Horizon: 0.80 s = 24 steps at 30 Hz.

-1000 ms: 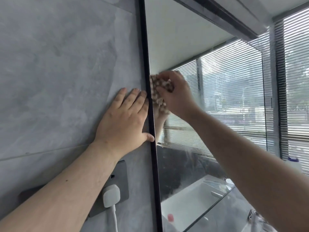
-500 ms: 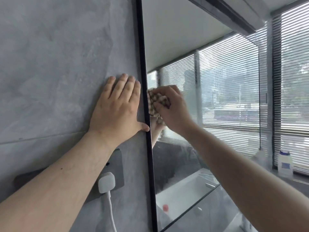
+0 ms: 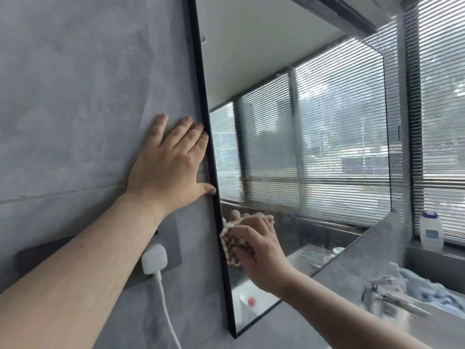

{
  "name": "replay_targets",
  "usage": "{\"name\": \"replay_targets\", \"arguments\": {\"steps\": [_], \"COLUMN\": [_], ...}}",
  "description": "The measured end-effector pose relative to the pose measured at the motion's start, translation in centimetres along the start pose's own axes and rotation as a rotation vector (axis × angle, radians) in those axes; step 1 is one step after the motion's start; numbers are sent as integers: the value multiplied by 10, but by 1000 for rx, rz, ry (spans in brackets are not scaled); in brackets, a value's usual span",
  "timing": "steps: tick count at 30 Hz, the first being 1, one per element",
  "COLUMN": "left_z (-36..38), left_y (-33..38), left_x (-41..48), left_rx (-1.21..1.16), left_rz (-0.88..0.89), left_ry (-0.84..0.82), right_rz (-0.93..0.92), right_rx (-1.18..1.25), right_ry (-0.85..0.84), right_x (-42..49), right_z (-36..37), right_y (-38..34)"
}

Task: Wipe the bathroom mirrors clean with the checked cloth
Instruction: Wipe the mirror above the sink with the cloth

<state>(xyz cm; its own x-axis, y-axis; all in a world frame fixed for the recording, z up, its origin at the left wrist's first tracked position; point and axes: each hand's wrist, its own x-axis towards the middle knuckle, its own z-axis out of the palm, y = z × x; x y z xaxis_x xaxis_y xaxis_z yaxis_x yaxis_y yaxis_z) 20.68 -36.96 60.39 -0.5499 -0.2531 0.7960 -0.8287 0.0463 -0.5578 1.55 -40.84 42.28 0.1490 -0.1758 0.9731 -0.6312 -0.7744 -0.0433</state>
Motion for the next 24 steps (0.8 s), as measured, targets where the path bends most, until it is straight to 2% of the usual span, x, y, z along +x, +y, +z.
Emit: {"name": "replay_targets", "arguments": {"steps": [4,8,12,18,24], "left_z": [1,3,0,2,4], "left_y": [0,1,3,8,14], "left_x": [-1,-2,-1,-8,-15], "left_rx": [-8,-34,-44,-76,-89], "left_rz": [-1,-10,-27,-39,-37], "left_ry": [9,18,14,33,59], "right_rz": [59,214,260,254,45], "right_rx": [10,57,76,35,-68], "right_ry": [-38,72,49,-79,-185], "right_x": [18,93,136,51,-75], "right_z": [-6,-25,-41,-26,-4], "right_y": [-3,-5,-6,8,5]}}
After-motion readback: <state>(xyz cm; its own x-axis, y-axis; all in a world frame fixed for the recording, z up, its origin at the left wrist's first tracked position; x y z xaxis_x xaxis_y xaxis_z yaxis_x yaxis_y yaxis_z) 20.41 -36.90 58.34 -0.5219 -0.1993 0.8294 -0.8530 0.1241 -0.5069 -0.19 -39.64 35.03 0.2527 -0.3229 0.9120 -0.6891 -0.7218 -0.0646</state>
